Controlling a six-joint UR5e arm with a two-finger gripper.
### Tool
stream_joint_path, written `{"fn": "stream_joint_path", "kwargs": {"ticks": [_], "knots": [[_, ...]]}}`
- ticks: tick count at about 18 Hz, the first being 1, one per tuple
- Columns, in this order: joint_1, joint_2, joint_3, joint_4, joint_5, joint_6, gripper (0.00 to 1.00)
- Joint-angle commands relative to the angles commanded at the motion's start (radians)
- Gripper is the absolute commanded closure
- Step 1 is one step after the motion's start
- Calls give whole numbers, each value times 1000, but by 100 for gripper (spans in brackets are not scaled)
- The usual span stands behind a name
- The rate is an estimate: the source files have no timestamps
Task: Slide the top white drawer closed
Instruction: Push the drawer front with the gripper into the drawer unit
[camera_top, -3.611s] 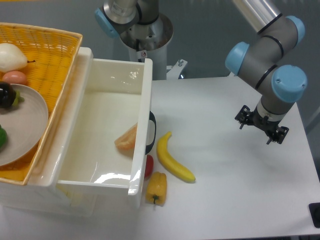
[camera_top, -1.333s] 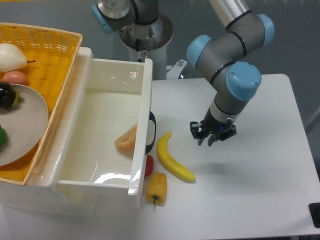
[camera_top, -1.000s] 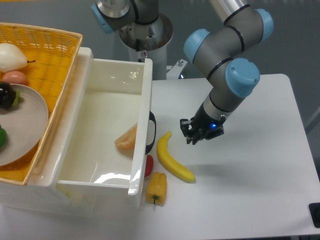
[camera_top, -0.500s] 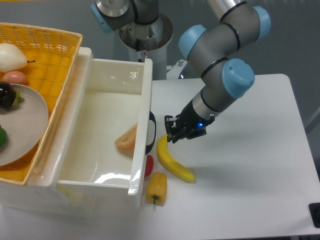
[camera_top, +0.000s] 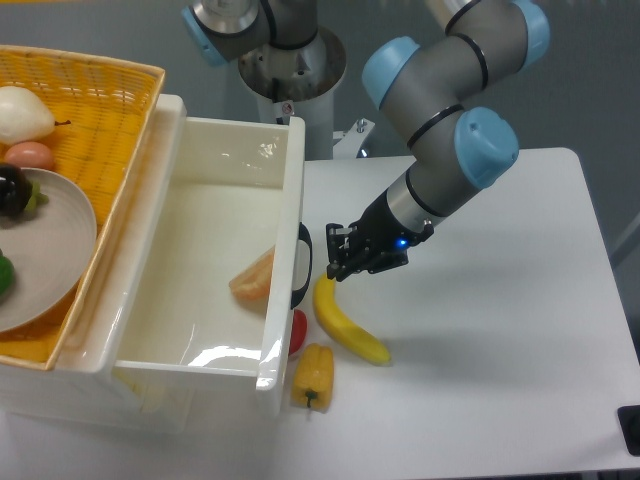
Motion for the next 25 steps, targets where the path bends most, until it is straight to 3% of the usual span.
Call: {"fn": "stream_joint_path", "kwargs": {"ticks": [25], "knots": [[-60, 28, 8, -20, -8, -12, 77]]}}
